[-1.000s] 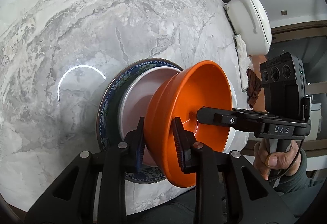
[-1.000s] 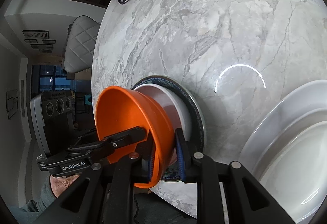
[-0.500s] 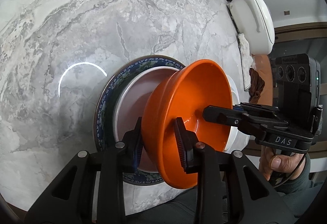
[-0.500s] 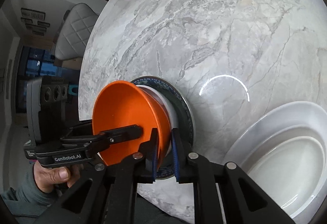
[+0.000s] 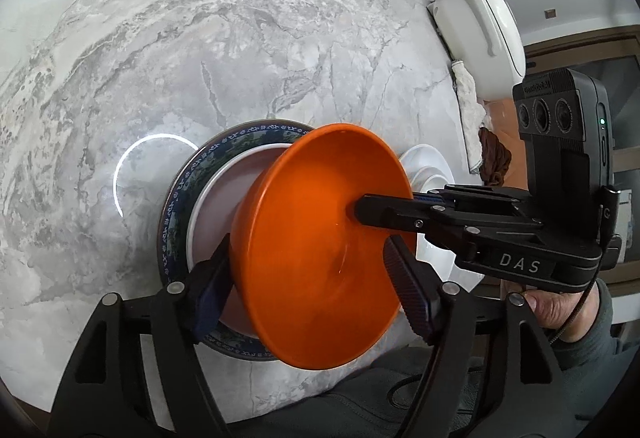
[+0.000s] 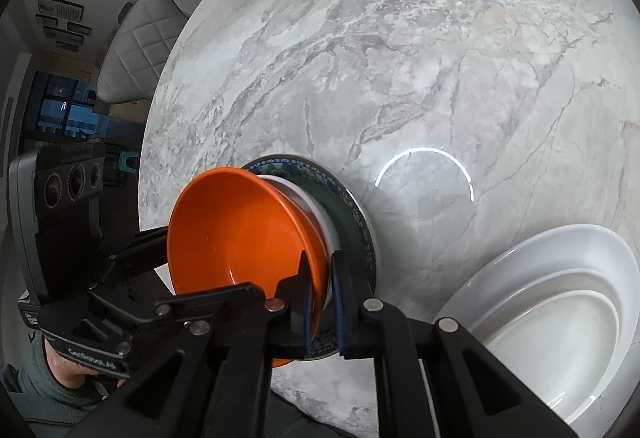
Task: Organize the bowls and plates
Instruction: 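Open both grippers and release the orange bowl inside the white bowl, then move both grippers to the patterned bowl rim and close them on it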
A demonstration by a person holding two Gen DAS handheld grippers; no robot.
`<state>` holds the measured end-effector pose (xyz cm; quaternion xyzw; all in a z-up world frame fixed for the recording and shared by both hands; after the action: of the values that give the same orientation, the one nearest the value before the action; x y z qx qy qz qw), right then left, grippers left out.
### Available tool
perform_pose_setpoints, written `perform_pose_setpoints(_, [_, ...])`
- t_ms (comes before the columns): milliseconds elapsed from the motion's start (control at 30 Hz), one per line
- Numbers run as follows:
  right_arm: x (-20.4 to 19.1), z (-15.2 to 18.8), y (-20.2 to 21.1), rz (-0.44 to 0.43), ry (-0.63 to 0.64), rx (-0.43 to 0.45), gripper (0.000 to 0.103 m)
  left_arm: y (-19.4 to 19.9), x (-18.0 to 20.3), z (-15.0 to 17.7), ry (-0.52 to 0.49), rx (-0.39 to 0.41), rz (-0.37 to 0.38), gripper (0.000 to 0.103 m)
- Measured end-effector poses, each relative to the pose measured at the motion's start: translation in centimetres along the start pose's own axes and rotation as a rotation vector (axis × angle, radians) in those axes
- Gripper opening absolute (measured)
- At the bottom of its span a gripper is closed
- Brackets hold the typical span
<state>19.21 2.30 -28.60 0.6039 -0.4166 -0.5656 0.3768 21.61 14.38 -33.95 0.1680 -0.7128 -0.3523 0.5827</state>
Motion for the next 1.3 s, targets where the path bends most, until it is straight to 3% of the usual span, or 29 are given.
perform_pose_setpoints(100, [-0.1, -0.2, -0.1, 0.008, 0.004, -0.003, 0.01, 0.7, -0.1, -0.1, 0.007, 0.013, -0.032, 0.084])
perform_pose_setpoints(333, [-0.2, -0.4, -0.1, 0.023, 0.019, -0.006, 0.01, 3.2, 0.0, -0.1, 0.017, 0.055, -0.051, 0.09])
perform_pose_setpoints(600, [-0.3, -0.7, -0.3, 0.058, 0.048, -0.005, 0.013, 6.8, -2.3, 0.5, 0.091, 0.135, -0.063, 0.09])
perform_pose_setpoints(900, [-0.9, -0.6, -0.5, 0.081, 0.067, -0.004, 0.021, 7.5, -5.6, 2.0, 0.116, 0.143, -0.125, 0.09])
perform_pose_setpoints(967, [-0.8, -0.7, -0.3, 0.086, 0.061, 0.006, 0.036, 7.4, -6.4, 2.2, 0.125, 0.142, -0.149, 0.09])
perform_pose_setpoints(1033, [-0.8, -0.8, 0.2, 0.072, 0.063, 0.031, 0.066, 7.4, -6.9, 2.4, 0.138, 0.145, -0.137, 0.09])
perform_pose_setpoints(1067, [-0.8, -0.9, 0.7, 0.071, 0.068, 0.054, 0.068, 7.5, -7.1, 2.5, 0.14, 0.151, -0.137, 0.09])
perform_pose_setpoints(1200, [-0.1, -0.8, 1.9, 0.124, 0.094, 0.098, 0.066, 7.7, -8.1, 2.8, 0.158, 0.167, -0.116, 0.09])
perform_pose_setpoints(1300, [0.4, -0.4, 1.5, 0.125, 0.093, 0.068, 0.05, 7.5, -8.8, 3.0, 0.182, 0.162, -0.111, 0.09])
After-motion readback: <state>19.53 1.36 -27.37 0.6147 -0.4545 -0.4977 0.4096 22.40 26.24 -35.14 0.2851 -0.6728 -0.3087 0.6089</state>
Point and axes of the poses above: each gripper's, at about its wrist camera, not at the fingertips, and y roughly against the way its jaws point, x to its right, z to its underside, the point moved 6 cm from there along -y, roughly the way its jaws point, and after that the axes turned 7 degrees about z, right-handed, at the moved point
